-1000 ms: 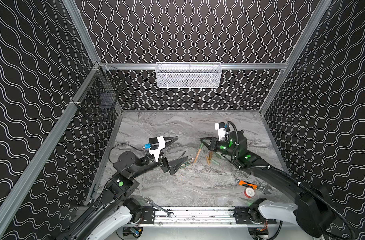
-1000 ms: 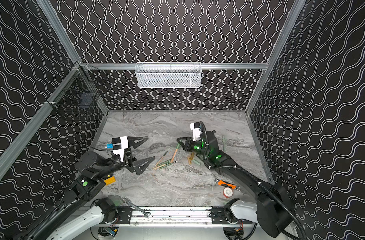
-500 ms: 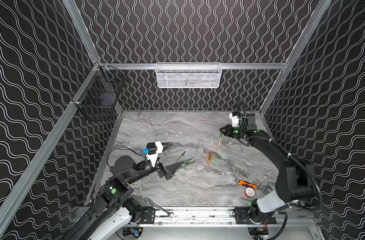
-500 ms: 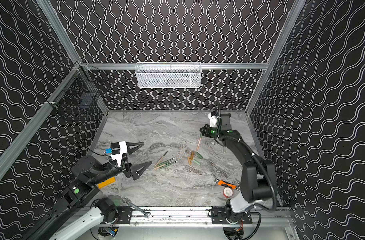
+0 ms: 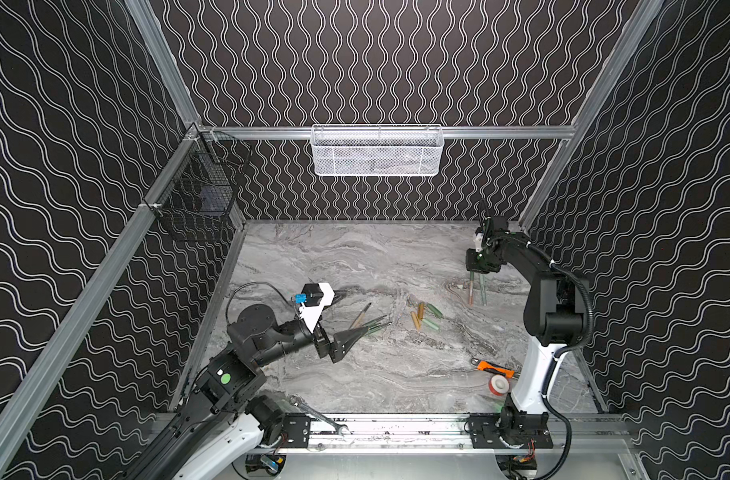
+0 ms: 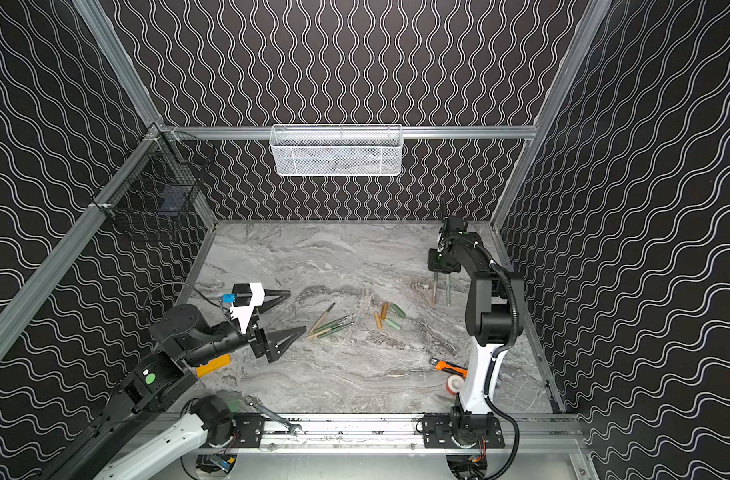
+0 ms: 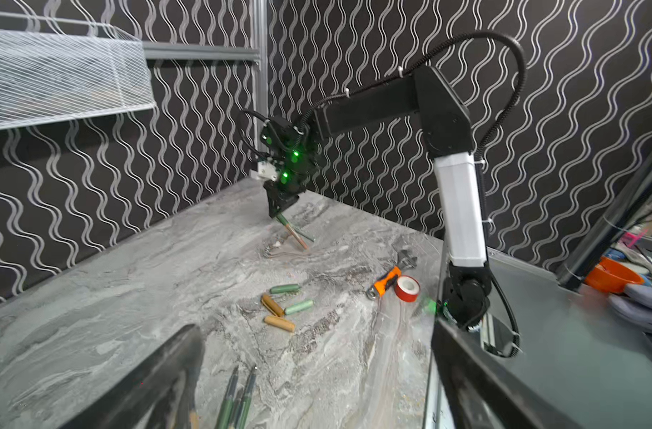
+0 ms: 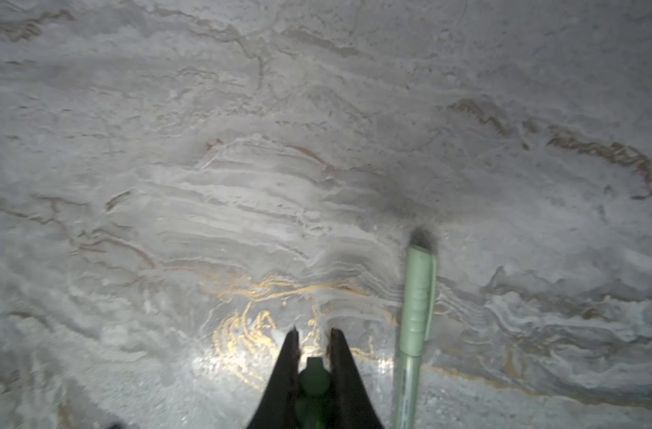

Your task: Insert the pens into the pen caps

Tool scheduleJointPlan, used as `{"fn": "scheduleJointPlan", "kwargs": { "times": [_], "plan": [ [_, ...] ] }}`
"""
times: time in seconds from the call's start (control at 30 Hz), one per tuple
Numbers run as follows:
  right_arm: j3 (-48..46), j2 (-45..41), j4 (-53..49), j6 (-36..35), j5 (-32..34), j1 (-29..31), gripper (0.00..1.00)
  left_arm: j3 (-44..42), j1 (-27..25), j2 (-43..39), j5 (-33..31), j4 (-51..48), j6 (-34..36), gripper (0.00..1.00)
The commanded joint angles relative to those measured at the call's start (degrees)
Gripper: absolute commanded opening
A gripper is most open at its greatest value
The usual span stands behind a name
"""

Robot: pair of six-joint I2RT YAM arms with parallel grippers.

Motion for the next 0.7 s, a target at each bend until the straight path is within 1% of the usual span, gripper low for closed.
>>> {"fn": "scheduleJointPlan", "kwargs": {
  "times": [0.0, 0.07, 0.13, 0.23, 0.33, 0.37, 0.47, 0.53, 0.67],
  "plan": [
    [2.71, 2.61, -4.74, -2.67, 4.89, -0.25, 0.00, 1.01, 0.05, 1.96, 2.96, -3.50, 1.24, 0.99],
    [3.99, 4.01, -5.80, -3.34, 6.54, -0.27, 0.00, 1.15, 0.09, 2.89, 3.35, -3.97, 0.37, 0.99],
    [4.45, 4.76, -5.78, -3.88, 8.27, -0.23, 0.04, 0.98, 0.05, 3.40, 3.68, -3.63, 0.17, 0.99],
    [5.28, 5.82, -6.29, -4.72, 9.54, -0.23, 0.08, 1.17, 0.09, 3.53, 1.77, -4.30, -0.06, 0.99],
    [6.26, 6.19, -6.99, -4.53, 9.32, -0.31, 0.17, 0.54, 0.06, 2.68, -1.19, -4.24, -0.88, 0.99],
    [6.10, 5.89, -6.63, -4.47, 9.03, -0.30, 0.23, 0.10, 0.08, 2.13, -1.69, -3.98, -1.25, 0.99],
    [6.15, 5.26, -5.97, -4.27, 8.80, -0.23, 0.33, -0.83, 0.05, 1.55, -1.53, -3.17, -1.52, 0.99],
    [6.73, 5.02, -6.10, -4.09, 8.96, -0.23, 0.37, -0.51, 0.09, 2.35, -1.52, -4.02, -1.10, 0.99],
    [7.10, 3.51, -6.03, -3.56, 8.81, -0.16, 0.44, 3.13, 0.09, 7.05, -1.17, -8.92, -0.44, 0.99]
  ]
}}
